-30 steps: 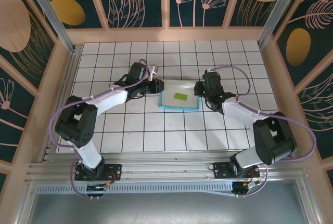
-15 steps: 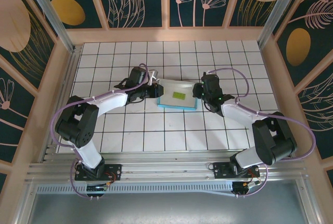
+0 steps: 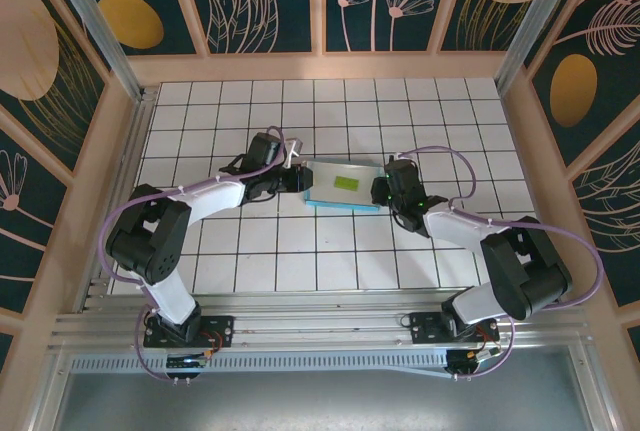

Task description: Fold the paper box

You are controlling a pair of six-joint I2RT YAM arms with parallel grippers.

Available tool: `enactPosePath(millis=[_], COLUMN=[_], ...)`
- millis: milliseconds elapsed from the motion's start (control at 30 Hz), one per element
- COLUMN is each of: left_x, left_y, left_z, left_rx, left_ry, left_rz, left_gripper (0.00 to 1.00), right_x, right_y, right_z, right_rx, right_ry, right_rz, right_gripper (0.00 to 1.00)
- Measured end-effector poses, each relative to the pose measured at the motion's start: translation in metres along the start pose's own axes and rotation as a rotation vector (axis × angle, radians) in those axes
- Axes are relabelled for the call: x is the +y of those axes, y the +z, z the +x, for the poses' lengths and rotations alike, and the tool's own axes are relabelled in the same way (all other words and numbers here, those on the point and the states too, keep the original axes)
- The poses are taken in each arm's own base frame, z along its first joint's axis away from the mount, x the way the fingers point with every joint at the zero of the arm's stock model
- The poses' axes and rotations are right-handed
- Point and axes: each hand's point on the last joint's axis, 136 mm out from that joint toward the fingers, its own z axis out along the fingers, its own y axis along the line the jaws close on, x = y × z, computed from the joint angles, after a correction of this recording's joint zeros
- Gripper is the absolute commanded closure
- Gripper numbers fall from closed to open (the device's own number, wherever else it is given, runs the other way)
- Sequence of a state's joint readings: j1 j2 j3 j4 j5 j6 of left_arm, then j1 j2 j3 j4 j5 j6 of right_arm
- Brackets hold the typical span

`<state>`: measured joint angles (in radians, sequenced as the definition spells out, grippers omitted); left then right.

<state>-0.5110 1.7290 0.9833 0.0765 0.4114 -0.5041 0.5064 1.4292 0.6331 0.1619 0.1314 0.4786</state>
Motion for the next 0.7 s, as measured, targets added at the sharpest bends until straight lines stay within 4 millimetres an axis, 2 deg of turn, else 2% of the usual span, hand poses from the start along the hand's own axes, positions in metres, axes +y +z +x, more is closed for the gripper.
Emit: enactPosePath(millis=[233,433,567,700], left_x=[0.001,-0.01,-0.027,-0.053], left_y=[-0.008,-0.019,-0.038,-0.071], left_z=[0.019,0.034,0.039,0.029], left_rx=[0.01,0.009,-0.018,-0.095], left_ry=[-0.02,-0.017,-0.013,-0.006], left_rz=[0.006,0.031,0.069,0.126], left_gripper=[0.7,0.68,0.67,0.64], right_x=[0.016,0.024,0.033,0.043], right_y=[-0.003,-0.021,-0.05,-0.093], right_z=[-0.01,-0.019,-0.03,-0.043], right_rx=[-0.004,-0.021,-0.055,-0.099], right_ry=[0.033,0.075,0.106,0.146], right_rz=[-0.057,-0.095,-0.158,-0.246], right_gripper=[0.53,0.35,0.32,0.3])
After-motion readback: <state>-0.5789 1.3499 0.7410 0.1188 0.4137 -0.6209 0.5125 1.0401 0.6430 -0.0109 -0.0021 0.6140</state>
